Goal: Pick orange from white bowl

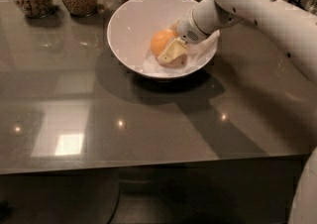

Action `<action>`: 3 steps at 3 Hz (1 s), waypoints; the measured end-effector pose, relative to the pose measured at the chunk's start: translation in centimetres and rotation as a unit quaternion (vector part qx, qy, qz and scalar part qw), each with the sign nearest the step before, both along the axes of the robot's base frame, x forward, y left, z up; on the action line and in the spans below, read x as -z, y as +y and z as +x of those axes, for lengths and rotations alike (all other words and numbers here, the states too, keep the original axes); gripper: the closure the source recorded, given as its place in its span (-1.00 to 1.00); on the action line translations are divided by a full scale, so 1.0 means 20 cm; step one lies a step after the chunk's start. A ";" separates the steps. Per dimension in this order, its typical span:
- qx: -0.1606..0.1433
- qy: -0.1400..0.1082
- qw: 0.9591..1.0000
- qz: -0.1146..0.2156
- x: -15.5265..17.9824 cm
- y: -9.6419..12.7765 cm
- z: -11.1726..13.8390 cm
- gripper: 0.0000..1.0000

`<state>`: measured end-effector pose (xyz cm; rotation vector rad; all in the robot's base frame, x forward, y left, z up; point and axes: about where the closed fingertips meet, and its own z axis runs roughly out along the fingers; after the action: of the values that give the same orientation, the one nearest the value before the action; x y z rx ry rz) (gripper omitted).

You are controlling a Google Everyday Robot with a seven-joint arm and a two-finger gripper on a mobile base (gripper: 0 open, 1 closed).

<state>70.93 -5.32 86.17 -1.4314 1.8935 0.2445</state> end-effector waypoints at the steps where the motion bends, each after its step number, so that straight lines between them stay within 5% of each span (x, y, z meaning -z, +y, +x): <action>1: 0.002 0.004 1.000 -0.005 0.04 -0.01 0.04 -0.11; 3: -0.002 0.007 1.000 -0.001 0.03 0.02 0.03 0.83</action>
Offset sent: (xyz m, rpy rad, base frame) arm 0.0125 -0.0006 -0.0087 -0.0063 0.0140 -0.0008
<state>71.55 -4.99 85.48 -1.4375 1.9023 0.2552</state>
